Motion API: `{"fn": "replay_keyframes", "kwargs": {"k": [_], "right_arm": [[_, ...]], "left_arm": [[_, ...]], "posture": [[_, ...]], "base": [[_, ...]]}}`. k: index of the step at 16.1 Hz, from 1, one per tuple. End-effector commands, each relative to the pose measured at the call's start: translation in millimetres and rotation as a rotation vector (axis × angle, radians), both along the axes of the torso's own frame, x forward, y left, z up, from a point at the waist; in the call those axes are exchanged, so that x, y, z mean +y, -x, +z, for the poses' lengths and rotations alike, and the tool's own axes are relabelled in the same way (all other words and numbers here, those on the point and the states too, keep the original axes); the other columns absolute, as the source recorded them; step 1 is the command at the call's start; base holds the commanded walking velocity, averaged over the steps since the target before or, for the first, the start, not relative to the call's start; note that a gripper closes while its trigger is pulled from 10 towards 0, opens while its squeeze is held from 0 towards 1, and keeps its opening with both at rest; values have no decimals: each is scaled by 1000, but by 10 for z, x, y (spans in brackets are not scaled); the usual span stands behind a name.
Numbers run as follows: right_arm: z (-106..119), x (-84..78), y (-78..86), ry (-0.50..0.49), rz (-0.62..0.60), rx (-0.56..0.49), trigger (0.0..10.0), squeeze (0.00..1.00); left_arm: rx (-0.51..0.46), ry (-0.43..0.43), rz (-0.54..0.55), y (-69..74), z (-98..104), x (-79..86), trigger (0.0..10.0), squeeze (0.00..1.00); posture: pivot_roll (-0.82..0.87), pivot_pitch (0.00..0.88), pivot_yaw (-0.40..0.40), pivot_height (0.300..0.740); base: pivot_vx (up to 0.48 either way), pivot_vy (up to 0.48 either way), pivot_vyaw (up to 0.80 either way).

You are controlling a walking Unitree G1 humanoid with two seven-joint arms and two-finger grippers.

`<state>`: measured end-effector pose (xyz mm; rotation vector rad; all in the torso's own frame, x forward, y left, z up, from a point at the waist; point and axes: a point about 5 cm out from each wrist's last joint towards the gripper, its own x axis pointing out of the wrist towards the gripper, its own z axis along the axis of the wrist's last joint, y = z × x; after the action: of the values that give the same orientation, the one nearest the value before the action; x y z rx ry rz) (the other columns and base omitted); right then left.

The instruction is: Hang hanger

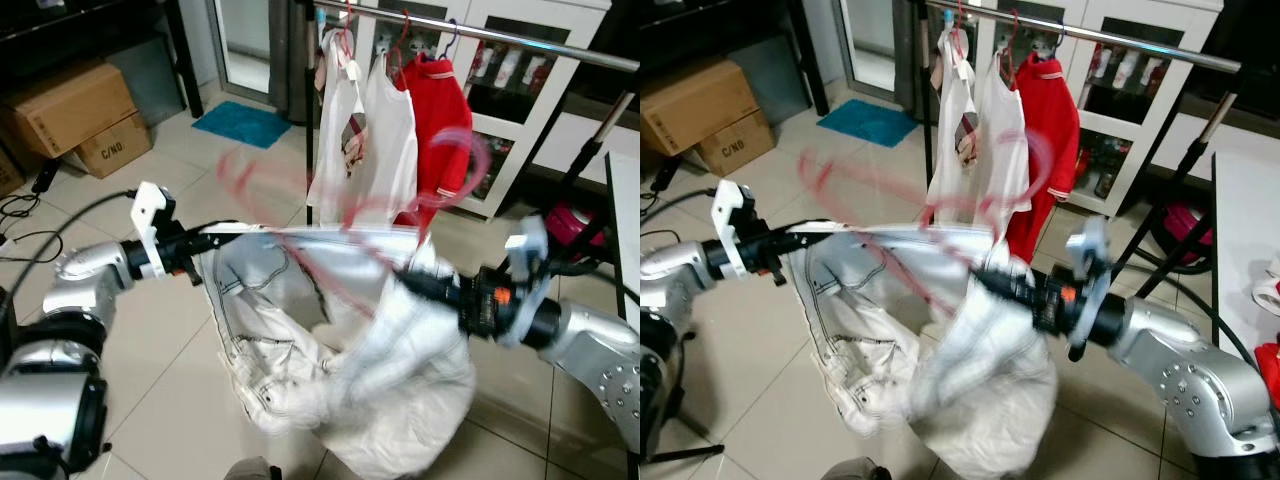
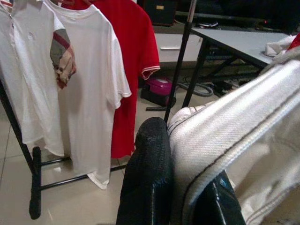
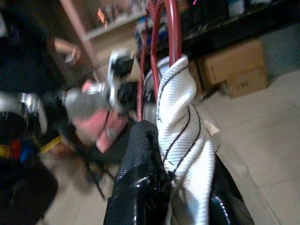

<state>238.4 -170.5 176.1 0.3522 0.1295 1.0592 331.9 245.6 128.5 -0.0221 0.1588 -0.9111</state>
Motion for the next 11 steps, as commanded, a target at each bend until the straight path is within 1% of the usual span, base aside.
{"fn": "replay_keyframes", "kwargs": {"k": [1,2,3,4,5,6,7,8,9,10,11], "right_arm": [[325,-393,-75,-87,-213,-138,0,0],[349,-325,-111,-146,-252,-136,0,0],[352,-260,-154,-165,-302,-121,0,0],[342,-203,-181,-154,-336,-109,0,0],[265,-140,-247,-60,-417,-94,0,0],[171,-103,-327,43,-539,-73,0,0],[145,-91,-349,75,-583,-72,0,0],[133,-83,-359,94,-611,-71,0,0],[81,-57,-402,227,-726,-107,0,0],[65,-46,-416,275,-749,-126,0,0],[46,1,-440,351,-755,-172,0,0]], "left_arm": [[40,2,240,112,-55,412,0,0],[20,-10,173,89,-79,250,0,0],[-7,-47,105,82,-105,88,0,0],[-23,-83,72,74,-127,-38,0,0],[-55,-153,39,60,-147,-211,0,0],[-112,-237,20,57,-140,-409,0,0],[-129,-252,38,53,-126,-478,10000,0],[-139,-258,55,55,-114,-517,10000,0],[-196,-331,61,107,-110,-576,10000,1000],[-212,-368,47,134,-126,-569,10000,1000],[-230,-363,69,180,-126,-528,10000,1000]], "posture": [[-30,0,-5,740],[-28,0,-4,740],[-28,0,-4,740],[-28,0,-5,740],[-32,0,-5,740],[-33,0,-6,740],[-32,0,-5,740],[-30,0,-4,740],[-29,1,3,740],[-30,3,11,740],[-36,5,26,740]], "base": [[0,0,0],[0,0,0],[0,0,0],[0,0,0],[0,0,0],[0,0,0],[0,0,0],[0,0,0],[0,0,0],[0,0,0],[0,0,0]]}}
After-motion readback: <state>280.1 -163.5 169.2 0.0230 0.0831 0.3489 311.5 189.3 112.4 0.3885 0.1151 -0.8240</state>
